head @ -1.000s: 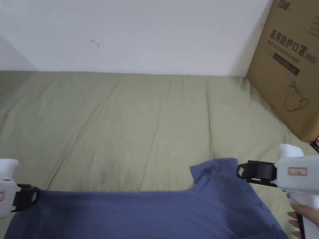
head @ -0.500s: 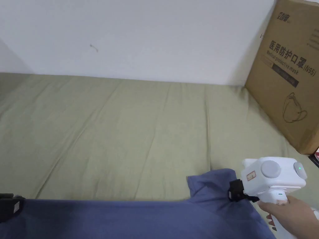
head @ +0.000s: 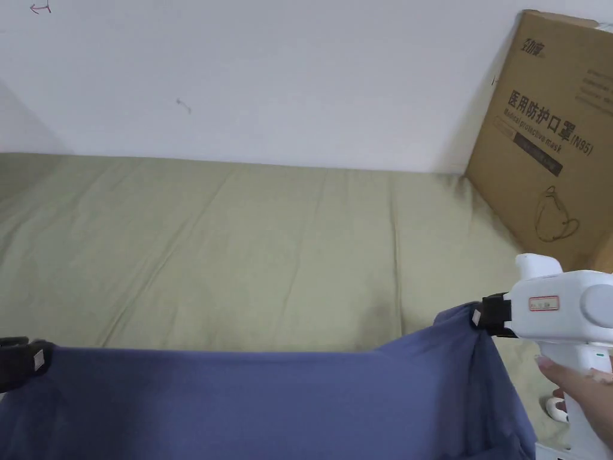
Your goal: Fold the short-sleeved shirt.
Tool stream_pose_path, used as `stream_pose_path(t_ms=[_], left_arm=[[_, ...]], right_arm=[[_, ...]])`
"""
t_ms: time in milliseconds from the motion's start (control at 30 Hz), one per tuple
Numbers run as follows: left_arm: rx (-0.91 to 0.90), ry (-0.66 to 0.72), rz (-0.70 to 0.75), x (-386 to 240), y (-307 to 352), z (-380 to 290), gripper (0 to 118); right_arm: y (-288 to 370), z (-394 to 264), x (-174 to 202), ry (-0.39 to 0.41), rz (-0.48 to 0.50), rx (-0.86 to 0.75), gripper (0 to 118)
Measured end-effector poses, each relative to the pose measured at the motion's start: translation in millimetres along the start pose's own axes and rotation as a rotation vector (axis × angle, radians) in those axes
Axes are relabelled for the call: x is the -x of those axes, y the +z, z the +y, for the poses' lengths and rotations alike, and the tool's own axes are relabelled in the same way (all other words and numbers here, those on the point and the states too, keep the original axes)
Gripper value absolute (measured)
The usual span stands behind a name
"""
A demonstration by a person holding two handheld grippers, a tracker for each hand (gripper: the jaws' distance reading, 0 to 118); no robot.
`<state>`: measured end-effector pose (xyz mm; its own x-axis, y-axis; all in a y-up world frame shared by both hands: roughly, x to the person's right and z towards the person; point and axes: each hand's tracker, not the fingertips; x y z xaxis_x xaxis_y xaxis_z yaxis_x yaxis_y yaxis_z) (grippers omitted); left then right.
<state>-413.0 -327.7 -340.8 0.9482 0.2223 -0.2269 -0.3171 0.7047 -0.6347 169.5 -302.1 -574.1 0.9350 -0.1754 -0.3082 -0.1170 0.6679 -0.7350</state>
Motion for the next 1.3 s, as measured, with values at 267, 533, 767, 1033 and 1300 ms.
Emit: stream_pose_path(t_ms=[267, 533, 767, 1033, 1300], left_arm=[[0.020, -0.025, -0.057, 2.2, 40.0, -16.9, 3], [0.133, 0.005, -0.095, 10.5, 81.5, -93.8, 3], [0.254, 0.034, -0.086, 16.3, 78.8, -159.8, 8], [0.205, 0.078, -0.025, 18.9, 103.2, -168.7, 101], [-0.124, 0.088, -0.102, -37.2, 157.5, -113.5, 118]], right_arm=[[72.3, -50.3, -7.2, -0.046, 0.040, -0.046, 1], [118.2, -156.6, -25.8, -0.106, 0.048, 0.123, 1], [104.3, -221.0, -36.6, -0.181, 0.024, 0.214, 3], [119.8, -223.9, -22.8, -0.102, -0.060, 0.180, 109], [168.7, -173.5, 40.9, 0.048, 0.053, -0.102, 111]])
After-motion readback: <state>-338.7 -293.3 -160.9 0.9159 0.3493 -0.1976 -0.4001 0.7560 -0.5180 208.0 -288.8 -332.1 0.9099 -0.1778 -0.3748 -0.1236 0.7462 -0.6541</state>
